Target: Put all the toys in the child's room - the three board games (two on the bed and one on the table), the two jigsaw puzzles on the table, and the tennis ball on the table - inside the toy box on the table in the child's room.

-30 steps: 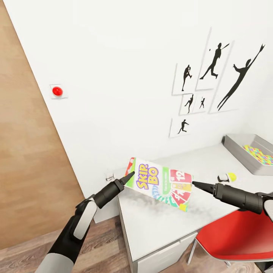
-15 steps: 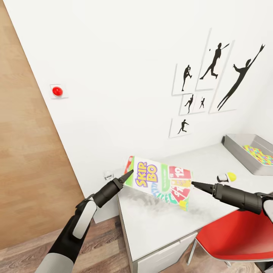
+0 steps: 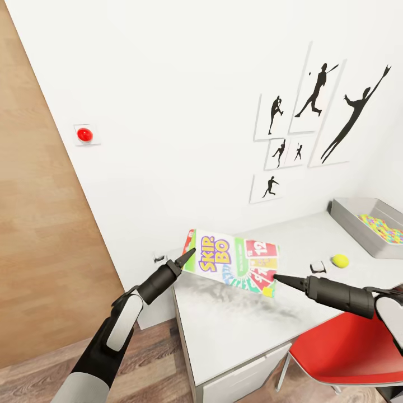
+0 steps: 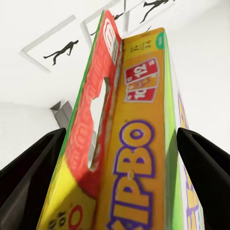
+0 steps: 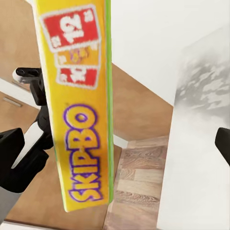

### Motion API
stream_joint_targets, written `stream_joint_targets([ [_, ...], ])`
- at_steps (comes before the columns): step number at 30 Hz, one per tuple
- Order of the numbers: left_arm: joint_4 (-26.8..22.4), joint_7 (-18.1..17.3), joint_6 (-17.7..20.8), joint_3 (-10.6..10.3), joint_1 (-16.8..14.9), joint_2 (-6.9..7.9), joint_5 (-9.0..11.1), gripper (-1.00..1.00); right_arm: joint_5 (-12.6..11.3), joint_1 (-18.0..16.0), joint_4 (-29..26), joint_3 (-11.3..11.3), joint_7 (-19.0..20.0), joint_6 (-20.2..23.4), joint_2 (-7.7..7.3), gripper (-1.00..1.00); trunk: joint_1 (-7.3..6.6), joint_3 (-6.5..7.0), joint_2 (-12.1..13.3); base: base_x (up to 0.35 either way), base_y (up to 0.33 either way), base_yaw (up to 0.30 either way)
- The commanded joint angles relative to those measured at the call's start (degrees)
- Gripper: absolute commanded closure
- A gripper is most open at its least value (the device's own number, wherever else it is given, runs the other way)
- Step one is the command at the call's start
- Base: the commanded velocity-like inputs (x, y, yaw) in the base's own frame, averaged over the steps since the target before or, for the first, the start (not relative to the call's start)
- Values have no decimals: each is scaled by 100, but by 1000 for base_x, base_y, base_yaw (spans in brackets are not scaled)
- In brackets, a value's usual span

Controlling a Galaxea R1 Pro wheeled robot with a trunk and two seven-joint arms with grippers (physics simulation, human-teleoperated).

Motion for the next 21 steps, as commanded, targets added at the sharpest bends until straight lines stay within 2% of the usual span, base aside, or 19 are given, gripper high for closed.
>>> stream_joint_targets([
  [1,1,7,53,-2,-6,-1,54,100,27,-6,0,-3,33,27,2,-100,3,-12,-12,0,0,0],
  [21,23,198,50,-116,-16,-13,52,100,56,-24,2,44,4,27,10,-100,3,-12,-12,0,0,0],
])
